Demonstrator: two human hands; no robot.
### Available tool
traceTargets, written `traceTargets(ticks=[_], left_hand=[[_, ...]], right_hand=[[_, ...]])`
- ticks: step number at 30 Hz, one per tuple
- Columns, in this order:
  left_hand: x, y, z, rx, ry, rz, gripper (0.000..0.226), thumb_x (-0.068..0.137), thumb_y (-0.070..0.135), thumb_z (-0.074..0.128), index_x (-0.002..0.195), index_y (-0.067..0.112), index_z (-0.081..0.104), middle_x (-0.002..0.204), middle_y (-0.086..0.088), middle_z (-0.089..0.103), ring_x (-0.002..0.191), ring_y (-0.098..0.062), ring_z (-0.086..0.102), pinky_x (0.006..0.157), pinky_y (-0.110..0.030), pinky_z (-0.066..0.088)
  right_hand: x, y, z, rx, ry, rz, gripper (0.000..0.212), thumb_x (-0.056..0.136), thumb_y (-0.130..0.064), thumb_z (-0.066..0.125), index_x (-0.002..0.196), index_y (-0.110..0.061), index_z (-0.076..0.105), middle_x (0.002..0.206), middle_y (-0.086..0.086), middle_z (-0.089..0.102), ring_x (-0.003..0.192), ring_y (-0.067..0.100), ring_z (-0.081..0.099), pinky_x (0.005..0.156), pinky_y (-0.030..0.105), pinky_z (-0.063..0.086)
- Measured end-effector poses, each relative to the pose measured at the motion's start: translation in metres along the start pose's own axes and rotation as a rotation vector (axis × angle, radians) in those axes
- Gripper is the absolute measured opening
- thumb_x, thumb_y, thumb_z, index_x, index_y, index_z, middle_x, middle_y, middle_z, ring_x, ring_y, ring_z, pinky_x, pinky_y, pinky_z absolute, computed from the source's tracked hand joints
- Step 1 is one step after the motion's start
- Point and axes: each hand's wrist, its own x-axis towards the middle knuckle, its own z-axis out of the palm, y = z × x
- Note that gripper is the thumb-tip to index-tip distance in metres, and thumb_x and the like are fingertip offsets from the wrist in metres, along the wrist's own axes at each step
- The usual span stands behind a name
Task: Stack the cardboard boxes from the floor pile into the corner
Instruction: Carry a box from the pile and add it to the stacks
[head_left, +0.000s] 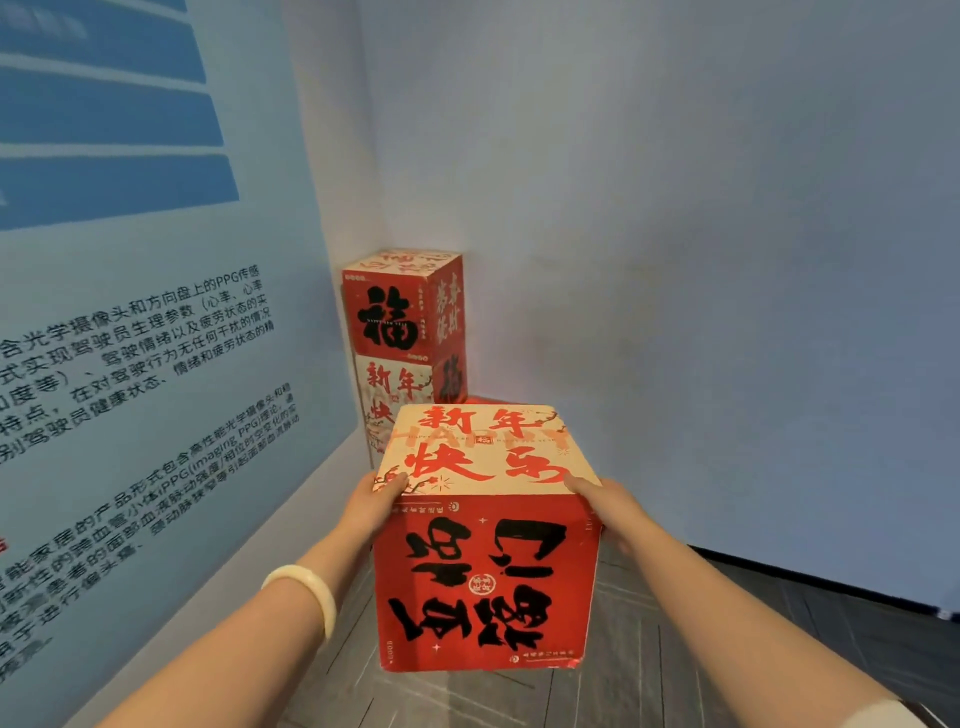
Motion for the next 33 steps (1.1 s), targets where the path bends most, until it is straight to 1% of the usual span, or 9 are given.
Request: traceTargets(ticks=[5,10,14,18,23,25,27,30,33], left_hand=[[0.111,0.031,-0.025,0.040,-0.125,0.019,0.033,0.095,0.034,0.049,0.122,0.014,0.047,0.093,-0.002,0.068,0.076,-0.012,0.064,0.055,-0.020,0.044],[0.216,0.066,-0.028,0.070,-0.197,0.057,0.042,0.093,0.035,0.052,0.131,0.019,0.046,0.114,-0.007,0.066,0.098,-0.020,0.063,0.070,-0.027,0.045],[0.285,0.077,-0.007,0.091,-0.264,0.082,0.035,0.094,0.029,0.052,0.129,0.022,0.048,0.117,-0.006,0.064,0.101,-0.022,0.061,0.072,-0.027,0.045],[0.364,0.087,0.019,0.158,-0.281,0.083,0.042,0.093,0.033,0.053,0.133,0.020,0.047,0.123,-0.006,0.062,0.110,-0.025,0.059,0.095,-0.039,0.045],[0.468,0.101,0.057,0.165,-0.256,0.042,0.041,0.094,0.025,0.054,0.133,0.013,0.047,0.124,-0.009,0.060,0.108,-0.025,0.059,0.089,-0.036,0.047],[0.504,0.107,0.072,0.175,-0.229,0.031,0.041,0.094,0.020,0.053,0.133,0.013,0.045,0.125,-0.008,0.059,0.104,-0.021,0.056,0.087,-0.034,0.045],[0.538,0.111,0.084,0.195,-0.199,0.033,0.042,0.094,0.017,0.053,0.134,0.012,0.044,0.124,-0.008,0.058,0.102,-0.019,0.054,0.084,-0.031,0.042],[0.583,0.109,0.095,0.240,-0.186,0.035,0.044,0.092,0.014,0.056,0.135,0.013,0.044,0.126,-0.008,0.058,0.107,-0.022,0.054,0.086,-0.031,0.043],[0.627,0.105,0.102,0.309,-0.193,0.043,0.046,0.091,0.011,0.057,0.135,0.011,0.044,0.126,-0.008,0.058,0.113,-0.024,0.053,0.088,-0.030,0.040]], right_hand=[[0.074,-0.045,0.038,-0.003,0.042,0.009,0.031,0.090,-0.037,0.058,0.110,-0.013,0.055,0.098,0.003,0.064,0.076,0.011,0.059,0.055,0.024,0.042],[0.140,-0.077,0.053,0.039,0.086,-0.004,0.018,0.091,-0.035,0.058,0.100,-0.019,0.056,0.097,-0.001,0.066,0.082,0.011,0.061,0.060,0.024,0.045],[0.197,-0.089,0.050,0.045,0.137,-0.004,0.025,0.092,-0.032,0.057,0.111,-0.016,0.056,0.108,0.003,0.066,0.085,0.012,0.063,0.059,0.022,0.045],[0.274,-0.106,0.041,0.072,0.165,-0.019,0.023,0.092,-0.030,0.057,0.110,-0.017,0.054,0.102,0.000,0.065,0.084,0.011,0.061,0.061,0.023,0.044],[0.387,-0.126,0.029,0.080,0.159,-0.014,0.028,0.092,-0.030,0.058,0.115,-0.015,0.054,0.111,0.004,0.066,0.090,0.014,0.063,0.064,0.025,0.046],[0.427,-0.132,0.026,0.082,0.151,-0.001,0.020,0.091,-0.028,0.060,0.108,-0.018,0.054,0.111,0.004,0.065,0.092,0.016,0.062,0.069,0.027,0.048],[0.463,-0.138,0.026,0.083,0.145,0.022,0.016,0.090,-0.025,0.061,0.102,-0.022,0.052,0.109,0.002,0.063,0.094,0.016,0.061,0.068,0.026,0.048],[0.510,-0.140,0.030,0.067,0.150,0.068,0.036,0.087,-0.022,0.065,0.116,-0.019,0.044,0.115,0.004,0.060,0.105,0.022,0.057,0.069,0.027,0.049],[0.552,-0.138,0.036,0.044,0.149,0.120,0.041,0.085,-0.018,0.068,0.118,-0.020,0.043,0.118,0.005,0.060,0.104,0.021,0.057,0.075,0.030,0.052]])
